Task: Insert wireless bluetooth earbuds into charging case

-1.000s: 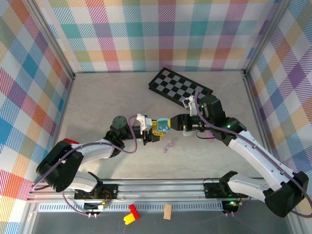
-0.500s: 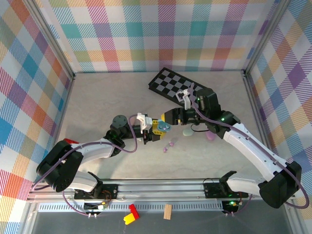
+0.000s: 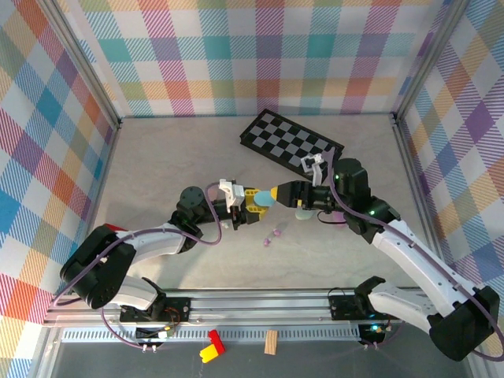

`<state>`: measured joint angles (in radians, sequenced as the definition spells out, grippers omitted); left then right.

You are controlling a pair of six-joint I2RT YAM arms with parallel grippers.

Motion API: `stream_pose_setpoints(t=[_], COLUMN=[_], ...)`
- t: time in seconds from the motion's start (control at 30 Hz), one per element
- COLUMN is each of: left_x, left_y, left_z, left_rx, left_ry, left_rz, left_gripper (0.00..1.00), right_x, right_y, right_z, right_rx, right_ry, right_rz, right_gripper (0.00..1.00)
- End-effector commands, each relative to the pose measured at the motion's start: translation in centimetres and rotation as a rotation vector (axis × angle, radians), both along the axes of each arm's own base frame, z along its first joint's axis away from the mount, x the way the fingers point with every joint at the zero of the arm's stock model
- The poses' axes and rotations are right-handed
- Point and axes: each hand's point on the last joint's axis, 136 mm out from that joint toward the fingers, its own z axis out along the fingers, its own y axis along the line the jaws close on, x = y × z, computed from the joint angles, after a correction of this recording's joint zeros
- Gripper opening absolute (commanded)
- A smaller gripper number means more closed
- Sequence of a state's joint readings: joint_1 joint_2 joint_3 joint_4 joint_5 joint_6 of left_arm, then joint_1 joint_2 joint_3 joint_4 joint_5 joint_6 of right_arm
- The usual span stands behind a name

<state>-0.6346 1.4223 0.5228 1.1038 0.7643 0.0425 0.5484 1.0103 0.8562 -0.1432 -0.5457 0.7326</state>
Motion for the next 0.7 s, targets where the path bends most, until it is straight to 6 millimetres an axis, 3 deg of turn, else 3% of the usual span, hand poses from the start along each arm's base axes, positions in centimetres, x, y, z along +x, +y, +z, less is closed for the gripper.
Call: stream_pose_setpoints(t=[0.0, 0.13, 0.27, 0.53, 0.67], left_x=[-0.2, -0.1, -0.3, -1.0, -0.9], left_y=[-0.3, -0.6, -0.9, -0.8, -0.9], left_z=[3.6, 4.3, 4.1, 3.6, 2.9], left_rx=[-0.112, -0.127, -0.122, -0.116, -0.098], left_ry=[-0.069, -0.073, -0.074, -0.080, -0.073], left_rz=[-0.021, -0.033, -0.049, -0.071, -0.065], left_gripper=[0.30, 0.30, 0.30, 0.29, 0.30], right_x=[-0.3, -0.9, -0.8, 0.0, 0.2], right_y=[1.1, 2.2, 2.6, 2.5, 2.5], right_z=[0.4, 0.6, 1.1, 0.4, 0.2], right_rx=[0.117, 0.211, 0.251, 0.242, 0.239], right_ry=[0.101, 0.149, 0.164, 0.182, 0.186], right_rz=[0.046, 0.124, 0.140, 0.098, 0.093], right_gripper=[0.76, 0.75, 0.67, 0.47, 0.29])
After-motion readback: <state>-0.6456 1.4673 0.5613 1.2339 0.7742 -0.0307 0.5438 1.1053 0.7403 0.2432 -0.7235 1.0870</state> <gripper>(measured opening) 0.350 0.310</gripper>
